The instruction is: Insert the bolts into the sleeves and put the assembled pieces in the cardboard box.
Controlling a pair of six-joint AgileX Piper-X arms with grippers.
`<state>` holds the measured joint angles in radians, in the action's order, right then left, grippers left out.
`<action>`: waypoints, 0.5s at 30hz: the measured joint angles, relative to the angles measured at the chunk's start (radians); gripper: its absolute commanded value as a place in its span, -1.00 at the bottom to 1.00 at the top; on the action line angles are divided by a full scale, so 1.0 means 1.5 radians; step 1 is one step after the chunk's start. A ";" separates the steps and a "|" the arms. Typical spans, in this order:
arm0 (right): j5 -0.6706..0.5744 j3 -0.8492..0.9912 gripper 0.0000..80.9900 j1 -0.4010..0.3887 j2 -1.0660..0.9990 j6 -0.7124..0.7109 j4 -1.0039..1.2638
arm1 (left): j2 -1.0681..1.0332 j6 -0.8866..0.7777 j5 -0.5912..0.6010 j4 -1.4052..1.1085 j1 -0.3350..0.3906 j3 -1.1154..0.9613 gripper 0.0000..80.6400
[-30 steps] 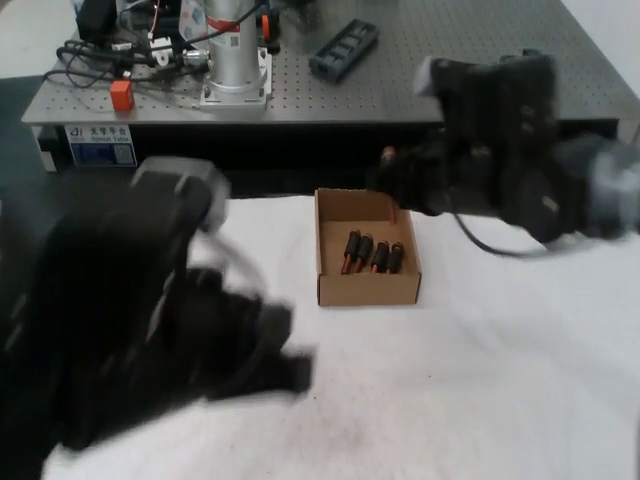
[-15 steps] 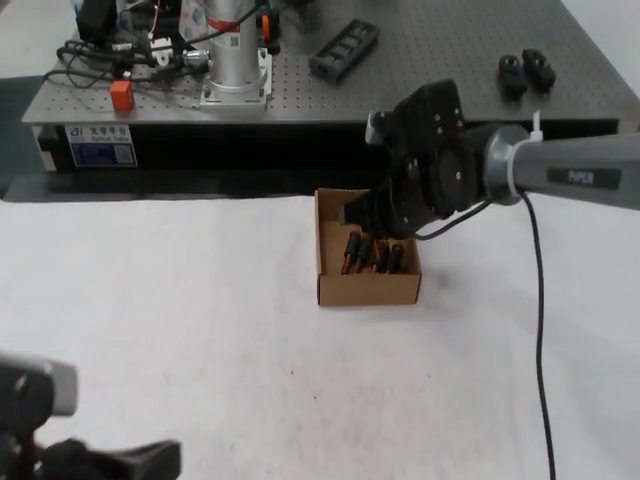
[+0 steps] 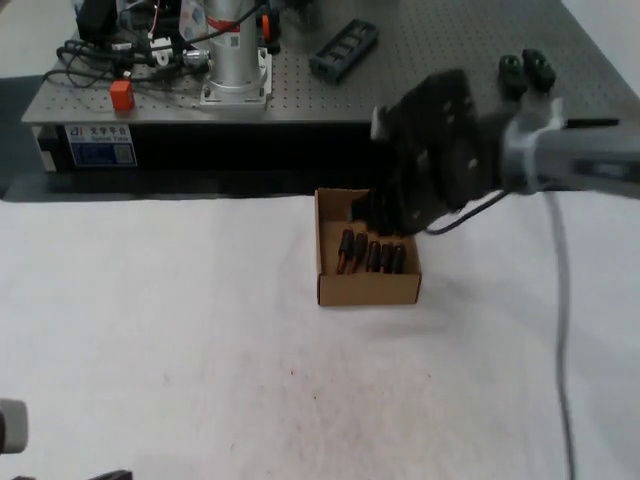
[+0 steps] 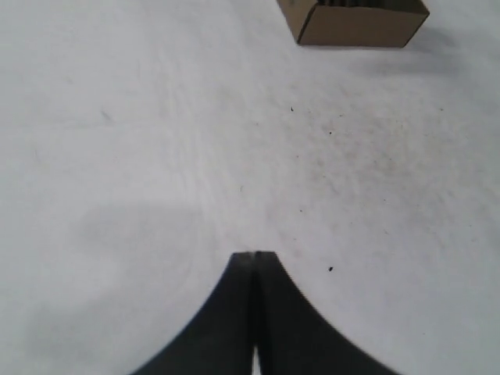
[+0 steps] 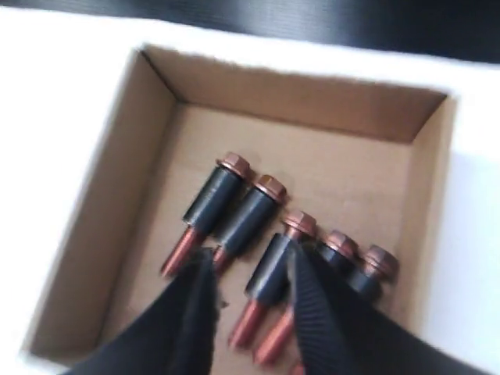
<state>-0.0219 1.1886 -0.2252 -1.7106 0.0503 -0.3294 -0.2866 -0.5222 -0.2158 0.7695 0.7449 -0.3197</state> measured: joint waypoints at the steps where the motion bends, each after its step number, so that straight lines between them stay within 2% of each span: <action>1: -0.008 -0.038 -0.76 0.000 0.049 -0.004 0.000 | 0.010 -0.007 -0.001 0.010 0.000 0.001 -0.98; 4: -0.031 -0.126 -0.99 0.000 0.102 -0.007 0.004 | 0.051 -0.015 -0.006 0.025 0.000 0.001 -0.98; 5: -0.041 -0.174 -0.95 0.000 0.197 -0.007 0.005 | 0.062 -0.015 -0.009 0.026 0.000 0.001 -0.98; 7: -0.060 -0.265 -0.93 0.000 0.295 -0.007 0.005 | 0.076 -0.015 -0.016 0.027 0.000 0.001 -0.98; 15: -0.091 -0.517 -0.93 0.000 0.540 -0.002 -0.011 | 0.082 -0.015 -0.020 0.028 0.000 0.001 -0.98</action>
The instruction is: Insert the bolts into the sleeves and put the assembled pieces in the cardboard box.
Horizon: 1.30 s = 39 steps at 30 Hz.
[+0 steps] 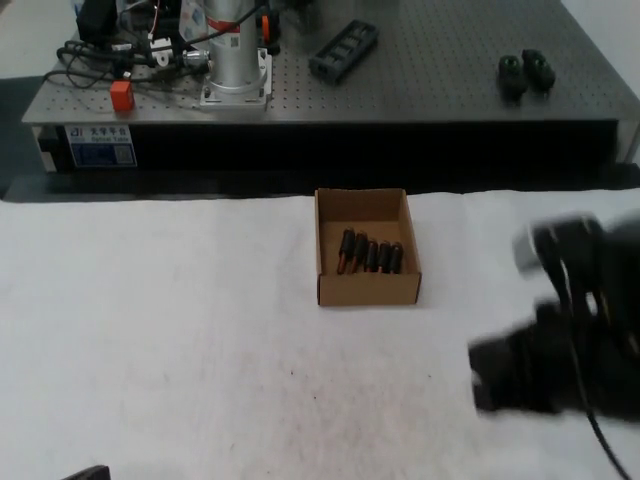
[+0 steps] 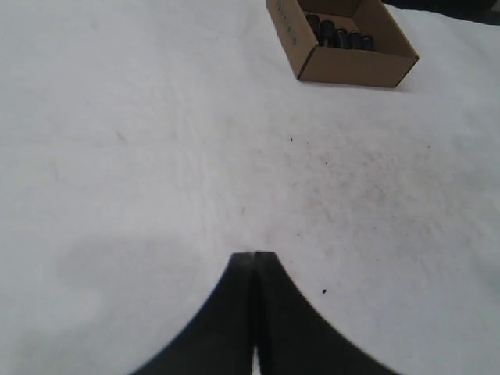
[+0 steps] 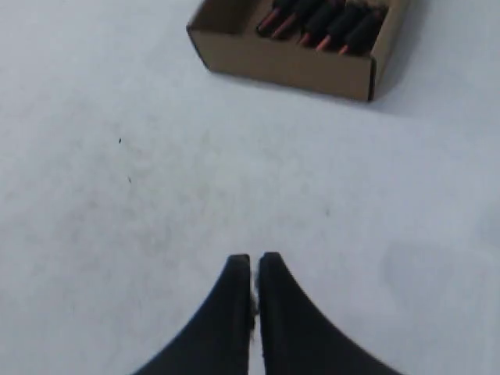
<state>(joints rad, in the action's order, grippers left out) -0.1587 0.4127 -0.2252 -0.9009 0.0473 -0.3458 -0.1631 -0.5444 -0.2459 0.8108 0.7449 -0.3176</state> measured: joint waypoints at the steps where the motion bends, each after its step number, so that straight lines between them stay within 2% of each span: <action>1: 0.000 -0.026 -0.93 0.000 0.027 0.000 -0.002 | 0.000 0.000 0.000 0.000 0.000 0.000 -0.98; 8: -0.018 -0.146 -0.93 0.000 0.151 0.000 -0.002 | 0.000 0.000 0.003 -0.011 0.000 0.006 -0.98; 13: -0.018 -0.193 -0.93 0.000 0.164 0.002 0.000 | 0.000 0.000 0.003 -0.045 0.000 0.032 -0.98; 20: -0.020 -0.280 -0.93 0.000 0.164 0.091 0.086 | 0.000 0.001 0.013 -0.140 0.000 0.107 -0.98; 27: -0.006 -0.284 -0.93 0.000 0.164 0.105 0.235 | 0.000 0.042 0.015 -0.213 0.000 0.162 -0.98; 39: -0.006 -0.284 -0.93 0.000 0.164 0.110 0.178 | 0.000 0.051 0.034 -0.220 0.000 0.212 -0.98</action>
<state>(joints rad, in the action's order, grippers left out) -0.1675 -0.0130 -0.2252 -0.6555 0.2126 -0.0781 -0.1631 -0.4680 -0.1949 0.4804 0.7449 0.0000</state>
